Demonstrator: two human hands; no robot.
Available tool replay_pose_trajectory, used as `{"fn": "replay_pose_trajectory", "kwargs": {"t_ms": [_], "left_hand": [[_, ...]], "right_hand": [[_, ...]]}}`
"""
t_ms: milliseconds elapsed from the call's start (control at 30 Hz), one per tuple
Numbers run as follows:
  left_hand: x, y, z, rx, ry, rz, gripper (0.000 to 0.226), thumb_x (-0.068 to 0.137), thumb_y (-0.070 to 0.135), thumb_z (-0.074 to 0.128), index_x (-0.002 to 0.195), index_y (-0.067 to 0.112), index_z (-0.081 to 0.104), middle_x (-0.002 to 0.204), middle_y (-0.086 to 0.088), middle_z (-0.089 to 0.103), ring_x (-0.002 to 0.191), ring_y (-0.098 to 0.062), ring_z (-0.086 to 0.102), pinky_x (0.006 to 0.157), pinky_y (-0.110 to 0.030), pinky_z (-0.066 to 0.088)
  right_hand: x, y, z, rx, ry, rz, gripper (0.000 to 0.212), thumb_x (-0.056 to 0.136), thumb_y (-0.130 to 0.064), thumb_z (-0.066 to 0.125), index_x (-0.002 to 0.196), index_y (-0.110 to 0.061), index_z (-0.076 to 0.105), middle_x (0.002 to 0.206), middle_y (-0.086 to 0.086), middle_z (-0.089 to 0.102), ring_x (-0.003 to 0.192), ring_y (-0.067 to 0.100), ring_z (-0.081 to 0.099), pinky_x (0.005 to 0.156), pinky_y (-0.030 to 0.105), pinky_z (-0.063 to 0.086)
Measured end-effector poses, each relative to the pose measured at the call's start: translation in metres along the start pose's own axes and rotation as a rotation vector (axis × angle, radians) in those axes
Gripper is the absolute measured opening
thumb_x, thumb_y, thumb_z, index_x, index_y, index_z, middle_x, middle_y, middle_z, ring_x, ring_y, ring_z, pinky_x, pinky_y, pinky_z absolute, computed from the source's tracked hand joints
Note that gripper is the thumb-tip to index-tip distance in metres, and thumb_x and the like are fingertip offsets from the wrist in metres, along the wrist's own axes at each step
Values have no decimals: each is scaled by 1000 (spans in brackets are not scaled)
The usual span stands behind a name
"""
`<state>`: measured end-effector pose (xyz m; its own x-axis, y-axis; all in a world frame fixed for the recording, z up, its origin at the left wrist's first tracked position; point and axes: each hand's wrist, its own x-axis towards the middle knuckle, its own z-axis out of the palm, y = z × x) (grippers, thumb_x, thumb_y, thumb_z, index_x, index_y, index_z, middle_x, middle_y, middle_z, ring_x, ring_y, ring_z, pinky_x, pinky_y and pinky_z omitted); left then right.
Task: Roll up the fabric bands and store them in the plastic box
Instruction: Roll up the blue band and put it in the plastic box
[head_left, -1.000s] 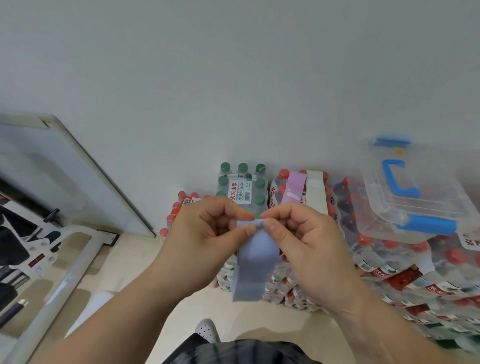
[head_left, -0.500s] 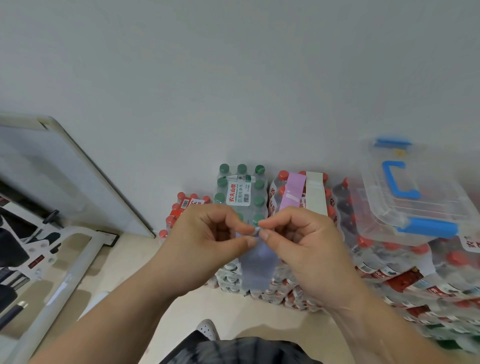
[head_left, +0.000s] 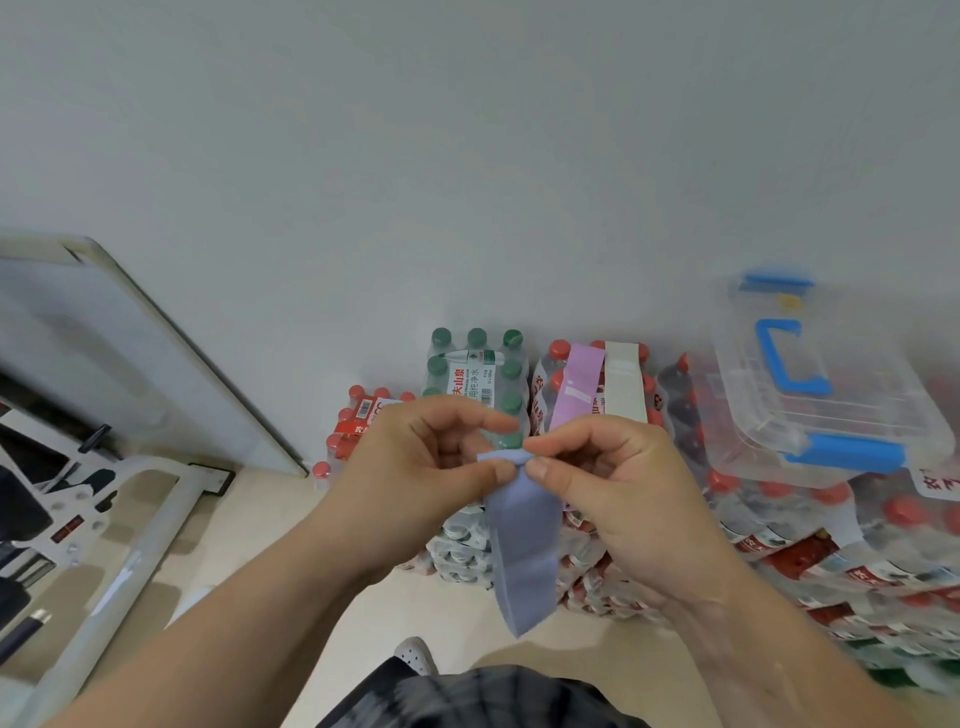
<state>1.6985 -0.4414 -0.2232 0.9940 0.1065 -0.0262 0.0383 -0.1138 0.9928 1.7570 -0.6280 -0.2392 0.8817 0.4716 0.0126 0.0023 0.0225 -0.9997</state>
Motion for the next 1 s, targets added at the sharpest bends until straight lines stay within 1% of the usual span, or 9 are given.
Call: {"fn": "replay_pose_trajectory", "kwargs": {"t_ms": [67,167,367,433,533,667,800,900,1000], "left_hand": [[2,0,2,146,33,49,21,85,1,78,87,21,79,72,-4,73,60,-11,64,59,-16,49],[5,2,4,238,101,119,29,83,3,80,79,32,78,62,9,69,52,2,54,53,-11,43],[0,2,8,244,130,247,10,81,28,78,86,36,79,77,9,76,65,-4,68,60,-13,50],[1,2,9,217,133,221,10,79,29,77,86,35,80,77,9,77,67,-5,70,61,-14,51],[2,0,9,149,121,133,17,80,17,81,86,33,82,81,4,79,73,-16,74,66,-19,56],[-1,1,12,60,99,83,13,78,32,82,91,32,83,87,-1,80,81,-27,75,68,-32,61],[-2,-2,16,-98,98,10,17,81,23,77,96,30,82,88,-7,80,82,-21,77,68,-24,58],[-1,-6,15,-39,131,24,15,77,27,79,92,29,82,84,-9,78,79,-26,75,68,-29,59],[-1,-8,14,32,168,64,15,74,33,78,89,35,81,84,-2,78,80,-24,75,71,-27,59]], "right_hand": [[0,0,1,20,11,8,26,86,-2,76,85,-27,79,84,-3,78,78,6,73,72,16,56],[0,-1,7,79,46,10,7,81,-24,76,84,-30,78,82,-5,77,77,4,70,72,16,55],[-2,3,9,148,139,86,25,71,-44,76,93,-34,78,82,6,76,78,10,73,69,22,57],[-3,5,10,143,132,89,19,72,-43,74,87,-33,79,84,0,79,80,9,74,68,20,56],[-4,6,10,132,139,78,16,71,-41,74,84,-32,79,85,-3,79,80,9,74,69,23,58],[-4,7,7,162,148,36,14,75,-35,75,86,-26,78,87,1,79,82,14,75,76,25,60],[-4,9,6,164,158,29,10,76,-34,76,83,-28,77,87,2,79,83,14,73,78,30,58],[-6,10,6,139,145,36,13,76,-37,75,84,-27,76,88,2,78,85,17,73,81,39,61],[-7,9,6,141,125,41,4,83,-28,76,86,-28,75,89,0,78,84,14,73,75,32,61]]}}
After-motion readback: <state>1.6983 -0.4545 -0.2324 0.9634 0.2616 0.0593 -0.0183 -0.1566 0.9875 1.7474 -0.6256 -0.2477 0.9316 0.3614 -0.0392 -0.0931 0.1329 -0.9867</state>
